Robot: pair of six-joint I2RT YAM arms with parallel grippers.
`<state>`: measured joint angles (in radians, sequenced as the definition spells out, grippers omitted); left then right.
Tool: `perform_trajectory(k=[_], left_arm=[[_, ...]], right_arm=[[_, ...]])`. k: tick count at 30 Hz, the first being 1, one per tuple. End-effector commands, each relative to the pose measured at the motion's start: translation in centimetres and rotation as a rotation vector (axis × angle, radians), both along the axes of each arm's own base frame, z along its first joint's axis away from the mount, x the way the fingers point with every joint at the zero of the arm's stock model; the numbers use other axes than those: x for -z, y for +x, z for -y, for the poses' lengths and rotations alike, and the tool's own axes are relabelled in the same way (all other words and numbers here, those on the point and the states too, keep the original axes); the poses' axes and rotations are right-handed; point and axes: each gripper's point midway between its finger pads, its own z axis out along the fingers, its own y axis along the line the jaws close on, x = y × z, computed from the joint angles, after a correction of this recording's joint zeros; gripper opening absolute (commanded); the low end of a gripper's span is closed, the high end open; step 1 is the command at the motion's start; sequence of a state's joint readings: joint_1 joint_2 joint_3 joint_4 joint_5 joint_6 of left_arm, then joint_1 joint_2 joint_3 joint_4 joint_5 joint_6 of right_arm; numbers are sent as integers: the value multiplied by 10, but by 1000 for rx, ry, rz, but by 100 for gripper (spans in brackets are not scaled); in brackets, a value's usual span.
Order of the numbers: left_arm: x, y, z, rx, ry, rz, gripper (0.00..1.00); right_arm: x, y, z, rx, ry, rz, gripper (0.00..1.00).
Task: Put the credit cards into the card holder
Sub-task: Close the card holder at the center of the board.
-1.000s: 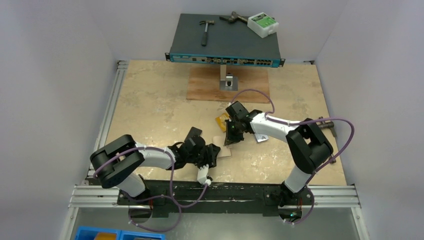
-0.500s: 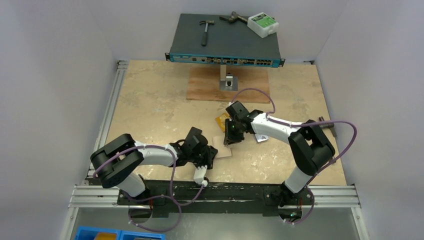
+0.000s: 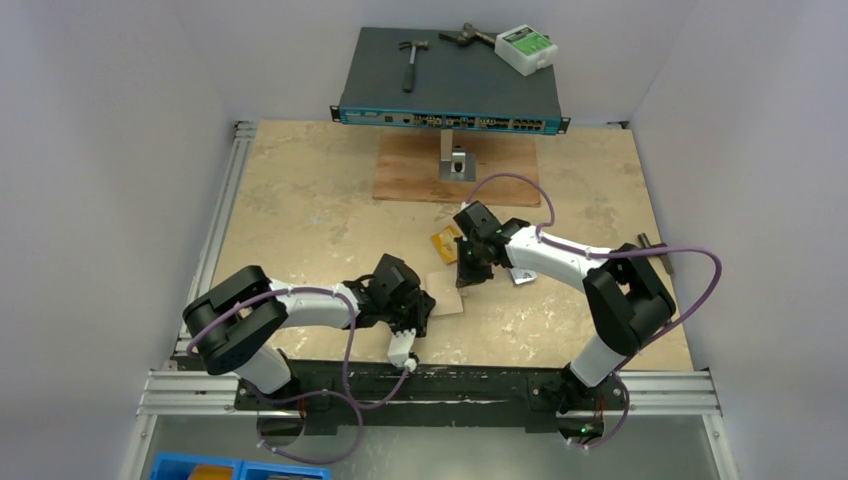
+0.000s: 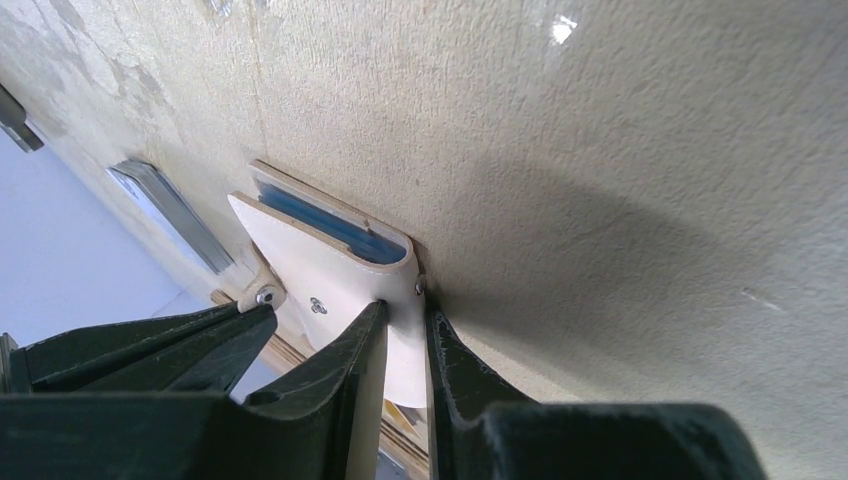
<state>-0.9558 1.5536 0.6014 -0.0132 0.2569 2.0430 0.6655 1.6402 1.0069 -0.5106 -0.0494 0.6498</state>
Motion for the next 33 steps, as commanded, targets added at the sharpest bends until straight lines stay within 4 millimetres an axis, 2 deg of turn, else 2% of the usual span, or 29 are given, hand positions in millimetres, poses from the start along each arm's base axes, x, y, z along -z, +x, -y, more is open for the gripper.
perform_trajectory(k=[1,4,11,19,33], left_arm=[[35,-25,-28,0,145,-132,17],[35,-25,-28,-5,144,-134,17],[34,-24,-27,-6,150,-133,17],[34,-23,-27,-9,151,-134,17],[34,-24,-28,-15,159,-138,15]], right_arm=[[-20,12,2,4,-17,60,0],[-23,11,-2,-7,-13,67,0],[-26,5,-26,-44,22,74,0],[-9,0,-27,-47,11,42,0],[1,7,-28,-18,-13,60,0]])
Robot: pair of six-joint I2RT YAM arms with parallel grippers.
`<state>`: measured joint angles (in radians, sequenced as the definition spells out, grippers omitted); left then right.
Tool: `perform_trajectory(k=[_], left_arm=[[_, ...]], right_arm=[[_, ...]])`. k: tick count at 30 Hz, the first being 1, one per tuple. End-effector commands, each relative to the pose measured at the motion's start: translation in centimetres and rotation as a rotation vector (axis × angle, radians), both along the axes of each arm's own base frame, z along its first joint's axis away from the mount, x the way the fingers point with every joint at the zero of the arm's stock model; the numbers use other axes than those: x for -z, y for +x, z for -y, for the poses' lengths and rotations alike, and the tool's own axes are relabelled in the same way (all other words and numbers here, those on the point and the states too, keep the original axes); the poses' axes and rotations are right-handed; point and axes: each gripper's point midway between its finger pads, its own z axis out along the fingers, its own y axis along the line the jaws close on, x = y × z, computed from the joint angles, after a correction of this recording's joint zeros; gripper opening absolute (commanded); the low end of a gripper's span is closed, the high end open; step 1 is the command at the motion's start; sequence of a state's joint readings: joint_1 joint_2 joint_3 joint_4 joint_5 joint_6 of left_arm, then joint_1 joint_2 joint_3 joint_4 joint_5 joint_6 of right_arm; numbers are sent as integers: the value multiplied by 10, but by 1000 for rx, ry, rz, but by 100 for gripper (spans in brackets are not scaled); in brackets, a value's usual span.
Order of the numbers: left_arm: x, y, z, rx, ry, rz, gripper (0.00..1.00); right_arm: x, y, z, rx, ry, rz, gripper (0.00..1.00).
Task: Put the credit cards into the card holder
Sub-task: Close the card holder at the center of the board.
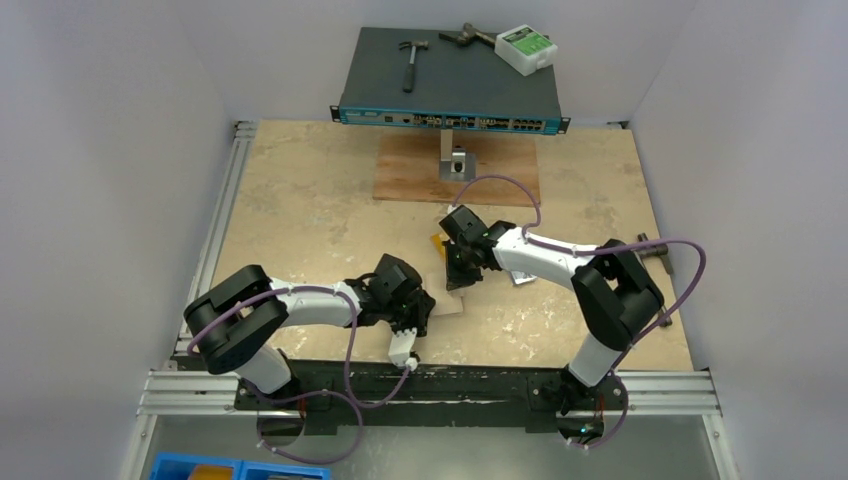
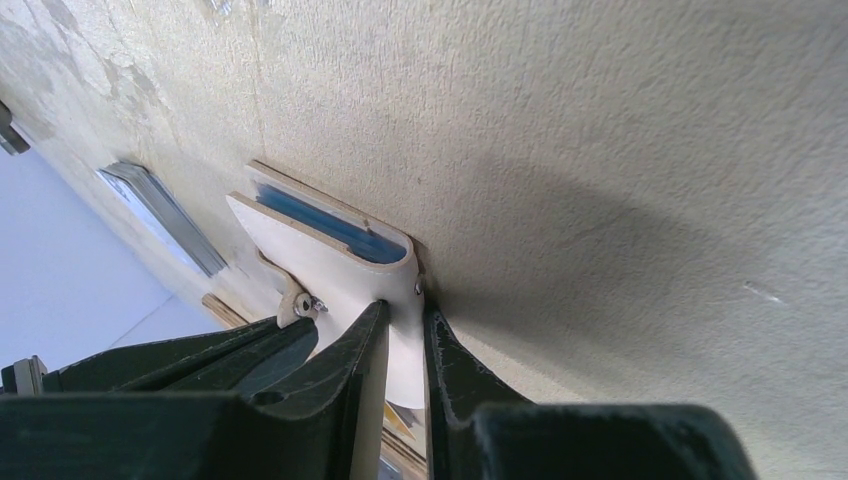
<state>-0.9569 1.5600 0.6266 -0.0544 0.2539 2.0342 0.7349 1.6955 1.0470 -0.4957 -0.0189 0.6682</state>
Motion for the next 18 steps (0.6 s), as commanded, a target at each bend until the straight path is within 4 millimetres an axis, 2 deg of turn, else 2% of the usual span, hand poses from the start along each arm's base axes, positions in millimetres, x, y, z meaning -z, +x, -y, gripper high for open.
perform_trajectory(k=[1,11,18], left_arm=[[34,-24,-28,-9,140,-122,15],[33,-24,-28,-20,143,-132,13],[33,-24,-28,-25,146,-135,13]], right_arm=[[-4,11,-4,24,-4,49,0],[8,1,-7,-4,-47,39,0],[8,2,-6,14,-69,69,0]])
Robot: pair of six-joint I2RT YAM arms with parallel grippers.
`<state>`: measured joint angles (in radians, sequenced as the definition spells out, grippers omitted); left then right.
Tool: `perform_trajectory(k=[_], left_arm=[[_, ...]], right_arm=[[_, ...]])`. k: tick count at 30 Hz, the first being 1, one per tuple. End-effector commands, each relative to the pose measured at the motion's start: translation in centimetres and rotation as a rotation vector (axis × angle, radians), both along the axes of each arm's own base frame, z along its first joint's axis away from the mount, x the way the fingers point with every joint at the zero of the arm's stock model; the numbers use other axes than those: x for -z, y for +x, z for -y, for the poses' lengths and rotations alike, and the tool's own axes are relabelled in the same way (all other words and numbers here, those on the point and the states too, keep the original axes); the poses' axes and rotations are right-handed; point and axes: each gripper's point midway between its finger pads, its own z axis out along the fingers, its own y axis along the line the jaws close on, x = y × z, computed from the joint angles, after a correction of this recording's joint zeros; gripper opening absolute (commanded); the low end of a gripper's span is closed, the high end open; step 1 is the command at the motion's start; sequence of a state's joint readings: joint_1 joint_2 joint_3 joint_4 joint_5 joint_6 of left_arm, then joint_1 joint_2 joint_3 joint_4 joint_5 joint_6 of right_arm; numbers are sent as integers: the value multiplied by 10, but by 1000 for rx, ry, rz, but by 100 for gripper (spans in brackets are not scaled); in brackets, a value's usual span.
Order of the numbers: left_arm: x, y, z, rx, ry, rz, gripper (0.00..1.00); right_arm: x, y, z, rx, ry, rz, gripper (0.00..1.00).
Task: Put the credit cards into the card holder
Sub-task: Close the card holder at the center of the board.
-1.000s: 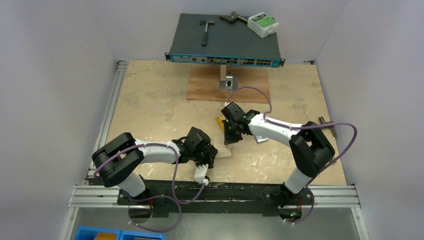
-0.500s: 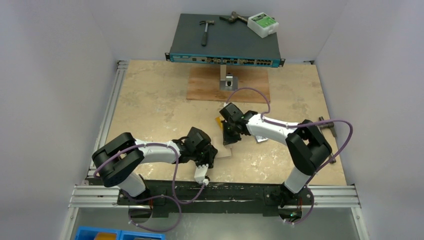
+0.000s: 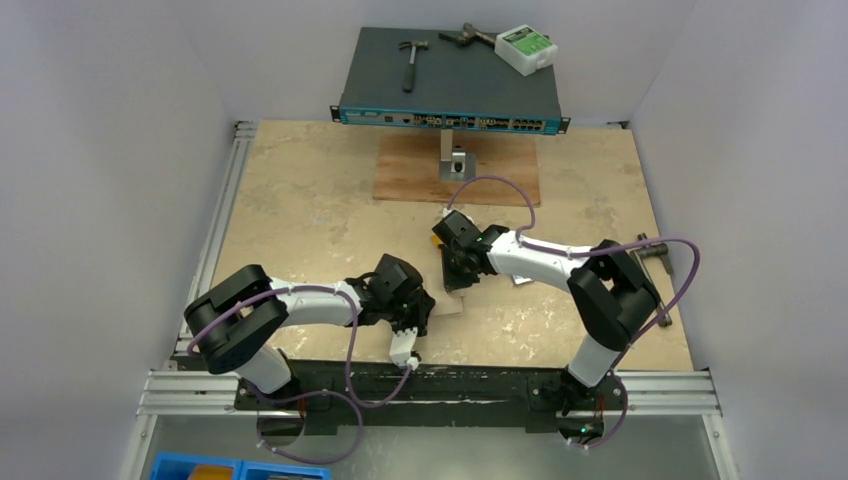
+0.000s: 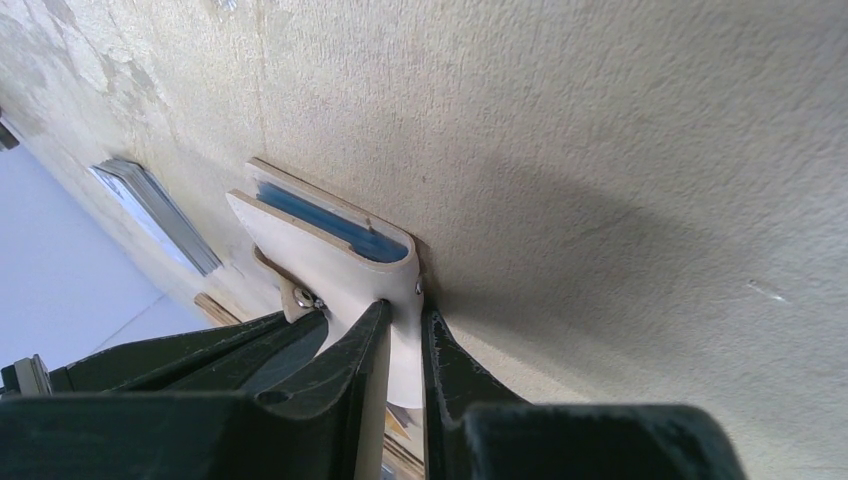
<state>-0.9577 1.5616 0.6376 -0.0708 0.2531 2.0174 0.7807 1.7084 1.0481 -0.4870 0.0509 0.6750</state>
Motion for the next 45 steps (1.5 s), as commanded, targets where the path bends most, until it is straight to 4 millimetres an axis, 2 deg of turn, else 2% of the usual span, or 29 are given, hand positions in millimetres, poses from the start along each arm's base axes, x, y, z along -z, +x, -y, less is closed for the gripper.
perform_trajectory(k=[1,15,21,23,28,30,34,45], left_arm=[[34,-25,-29,-11,141,-124,13],[34,-26,-30,-13,150,-126,11],[34,-25,-30,-16,152,-127,10],[34,-25,-30,-19,152,-127,10],[34,-25,-31,-24,155,-130,9],[34,-25,-31,-25,156,-130,9],[34,-25,-31,-25,157,-131,9],[34,-25,-32,-33,158,-129,9]], right_arm=[[2,4,-2,32,-22,37,0],[-30,20,6,166,32,168,0],[-36,15,-1,135,62,139,0],[-37,13,-3,112,59,123,15],[-40,13,4,82,-2,123,35],[-40,13,5,62,-14,117,35],[-39,11,6,39,-31,105,29],[-27,-2,10,-41,-101,40,33]])
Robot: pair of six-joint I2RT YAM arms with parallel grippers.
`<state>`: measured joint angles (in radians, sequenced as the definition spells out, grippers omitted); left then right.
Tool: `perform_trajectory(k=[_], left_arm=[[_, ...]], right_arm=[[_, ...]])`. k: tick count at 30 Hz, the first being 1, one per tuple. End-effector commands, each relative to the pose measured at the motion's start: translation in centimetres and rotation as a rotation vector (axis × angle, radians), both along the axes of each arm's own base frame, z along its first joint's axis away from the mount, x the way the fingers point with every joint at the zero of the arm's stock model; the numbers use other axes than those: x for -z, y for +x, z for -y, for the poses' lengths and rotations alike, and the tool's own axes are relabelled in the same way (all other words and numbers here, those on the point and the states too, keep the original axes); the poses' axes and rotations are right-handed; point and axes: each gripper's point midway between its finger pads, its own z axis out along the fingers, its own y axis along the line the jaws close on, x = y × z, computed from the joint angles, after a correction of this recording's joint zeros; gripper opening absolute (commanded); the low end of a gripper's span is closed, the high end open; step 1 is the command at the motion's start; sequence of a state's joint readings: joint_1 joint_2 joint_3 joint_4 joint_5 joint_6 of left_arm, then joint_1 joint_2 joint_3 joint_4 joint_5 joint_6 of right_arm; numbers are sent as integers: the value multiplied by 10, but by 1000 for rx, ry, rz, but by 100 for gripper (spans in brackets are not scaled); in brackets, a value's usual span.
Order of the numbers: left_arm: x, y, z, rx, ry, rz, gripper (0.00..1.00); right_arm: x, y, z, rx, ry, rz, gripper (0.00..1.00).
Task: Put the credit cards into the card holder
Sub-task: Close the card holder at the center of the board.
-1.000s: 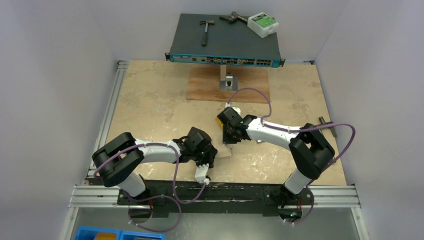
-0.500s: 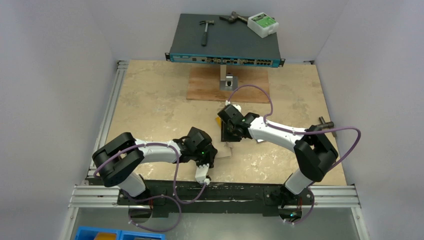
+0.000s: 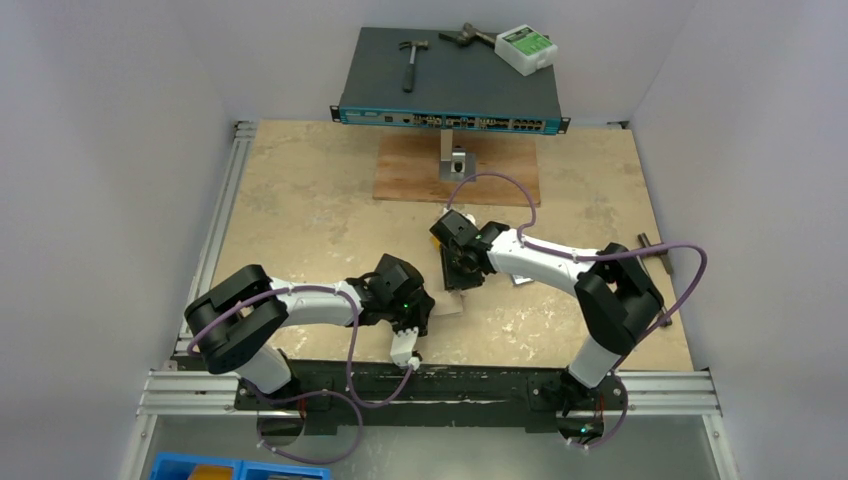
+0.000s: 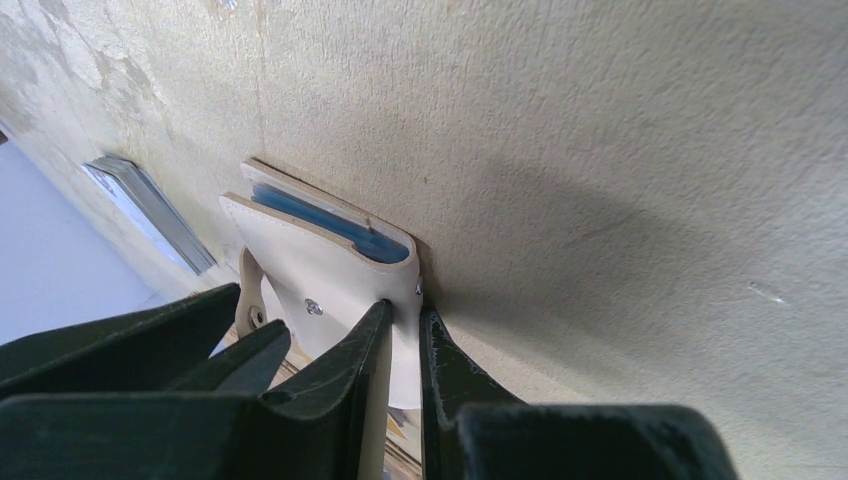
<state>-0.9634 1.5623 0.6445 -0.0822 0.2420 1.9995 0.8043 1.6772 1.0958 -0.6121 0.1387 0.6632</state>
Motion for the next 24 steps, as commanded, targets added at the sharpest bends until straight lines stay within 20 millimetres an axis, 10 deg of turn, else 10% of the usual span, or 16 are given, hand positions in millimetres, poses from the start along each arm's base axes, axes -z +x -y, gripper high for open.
perform_trajectory(k=[1,14,24], left_arm=[[34,-25,-31,-17,150,-124,9],[35,-25,-33,-18,155,-125,9],[34,-25,-33,-20,156,-124,8]], right_arm=[[-12,2,-4,-40,-10,12,32],[-20,8,-7,-34,-13,37,1],[-14,5,-5,-17,-7,28,0]])
